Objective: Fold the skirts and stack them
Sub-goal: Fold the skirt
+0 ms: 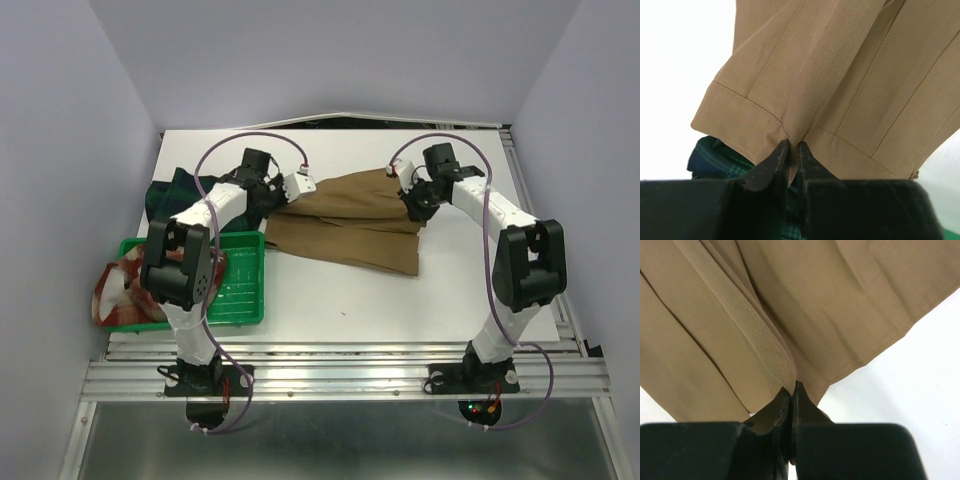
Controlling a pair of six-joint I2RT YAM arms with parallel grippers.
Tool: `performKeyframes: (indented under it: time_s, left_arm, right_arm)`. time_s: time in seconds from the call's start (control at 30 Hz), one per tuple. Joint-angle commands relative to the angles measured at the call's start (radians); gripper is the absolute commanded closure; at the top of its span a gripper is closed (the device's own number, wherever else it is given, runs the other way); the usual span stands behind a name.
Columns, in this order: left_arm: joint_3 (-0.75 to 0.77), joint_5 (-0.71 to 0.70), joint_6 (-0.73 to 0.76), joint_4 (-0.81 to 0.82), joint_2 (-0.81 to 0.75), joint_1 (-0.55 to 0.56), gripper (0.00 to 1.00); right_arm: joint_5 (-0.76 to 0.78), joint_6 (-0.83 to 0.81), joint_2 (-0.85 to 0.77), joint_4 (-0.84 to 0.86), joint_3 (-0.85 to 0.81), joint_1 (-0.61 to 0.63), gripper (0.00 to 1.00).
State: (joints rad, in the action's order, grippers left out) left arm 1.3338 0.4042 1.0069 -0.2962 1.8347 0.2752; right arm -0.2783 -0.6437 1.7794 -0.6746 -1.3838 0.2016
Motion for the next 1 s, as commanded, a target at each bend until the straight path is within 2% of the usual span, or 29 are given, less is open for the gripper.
performKeyframes:
  time_s: [0.0,0.13,0.37,0.6,0.67,0.8,0.87,0.97]
  left_arm:
    - [-0.033,-0.079,-0.06,0.006,-0.032,0.036,1.0]
    - [0.059,-0.071,-0.114,-0.036,-0.023,0.038,1.0]
    - [0.11,-0.054,-0.067,-0.187,-0.086,0.038,1.0]
    - [0.087,-0.018,0.008,-0.377,-0.153,0.058,1.0]
    - [0.045,-0.016,0.031,-0.42,-0.161,0.076,1.0]
    - [-0.056,-0.051,0.038,-0.408,-0.155,0.116,1.0]
    - [-0.097,-0.059,0.026,-0.388,-0.141,0.137,0.94]
    - [-0.123,-0.022,-0.031,-0.368,-0.13,0.177,0.76]
  right_arm:
    - [-0.013,0.004,-0.005,-0.017,-0.058,-0.014,0.99]
    - [0.017,-0.017,-0.008,-0.028,-0.116,-0.014,0.99]
    - [-0.025,-0.149,-0.067,-0.17,-0.162,-0.014,0.99]
    - [-0.022,-0.295,-0.21,-0.236,-0.006,-0.005,0.99]
    - [-0.025,-0.292,-0.235,-0.229,0.077,0.007,0.99]
    - [-0.032,-0.268,-0.262,-0.174,0.236,0.073,0.99]
    - [-0.006,-0.26,-0.258,-0.103,0.34,0.085,0.99]
    - [0.063,-0.237,-0.213,-0.019,0.399,0.085,0.99]
